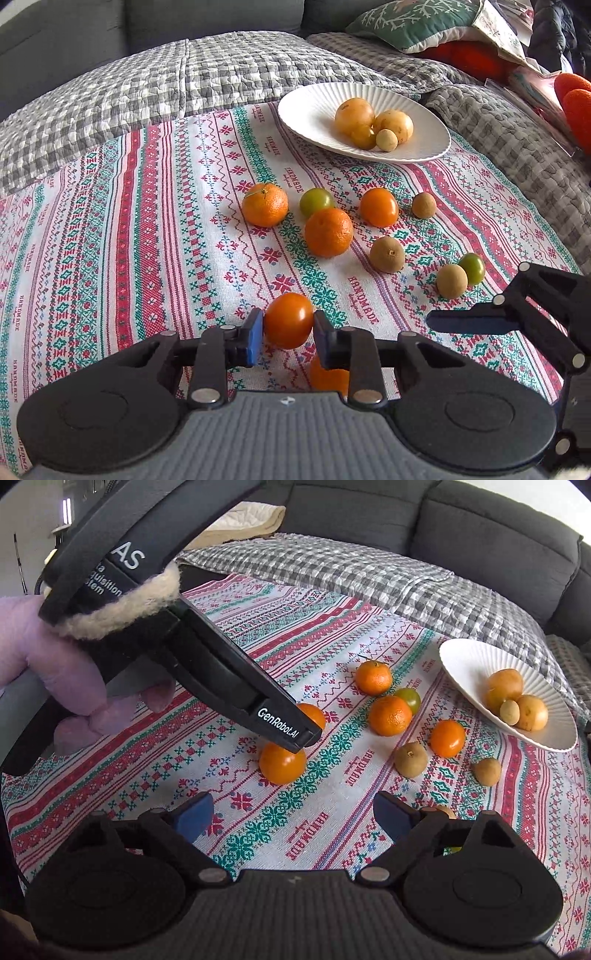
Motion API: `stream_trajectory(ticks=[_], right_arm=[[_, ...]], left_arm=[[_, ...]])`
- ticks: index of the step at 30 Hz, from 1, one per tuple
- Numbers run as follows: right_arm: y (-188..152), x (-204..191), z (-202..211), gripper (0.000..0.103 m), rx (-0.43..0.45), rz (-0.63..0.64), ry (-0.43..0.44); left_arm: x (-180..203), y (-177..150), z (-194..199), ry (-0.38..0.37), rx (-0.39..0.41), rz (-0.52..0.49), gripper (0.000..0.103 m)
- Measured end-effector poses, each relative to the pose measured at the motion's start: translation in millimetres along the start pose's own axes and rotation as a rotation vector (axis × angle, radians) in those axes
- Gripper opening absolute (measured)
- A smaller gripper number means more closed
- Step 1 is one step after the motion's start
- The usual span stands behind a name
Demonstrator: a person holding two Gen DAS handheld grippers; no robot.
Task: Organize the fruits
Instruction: 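Grasp an orange tomato with the left tool while the right grasps another orange tomato, then carry both orange tomatoes into the white plate and open both tools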
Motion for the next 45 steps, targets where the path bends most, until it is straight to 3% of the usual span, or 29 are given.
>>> stream_trajectory(ticks=[11, 18, 24, 35, 45], right_arm=[[7.2, -7.2, -17.3, 0.06, -0.023, -0.019, 0.002], [13.2, -5.0, -22.3, 0.05, -0.018, -0.051, -0.008], [13.9, -7.0, -23.8, 0.029, -0.026, -0.051, 0.015], [20.6, -0.4, -18.6, 0.028, -0.021, -0.066, 0.03], [33.2, 36.7, -0.6, 0.028, 0.034, -0.131, -0.014]], left_arm=[[-18.0, -6.7, 11.4, 0.023, 0.01, 0.027, 0.023], [-21.7, -8.0, 15.2, 0.021, 0.014, 0.038, 0.023], [-23.7, -9.8, 17.9, 0.024, 0.013, 0.042, 0.023], [-21.3, -4.3, 21.3, 0.028, 0.025, 0.051, 0.023], [-9.8, 11.1, 23.3, 0.018, 0.054, 0.052, 0.023]])
Point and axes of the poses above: each gripper's, at about its wrist camera, not at the fingertips, and z roughly against the way its jaws point, x to its right, y to its top, the point moved 9 cm from there along -z, roughly the way its jaws point, and after that the axes turned 8 degrees about -z, right-handed, at the moved point
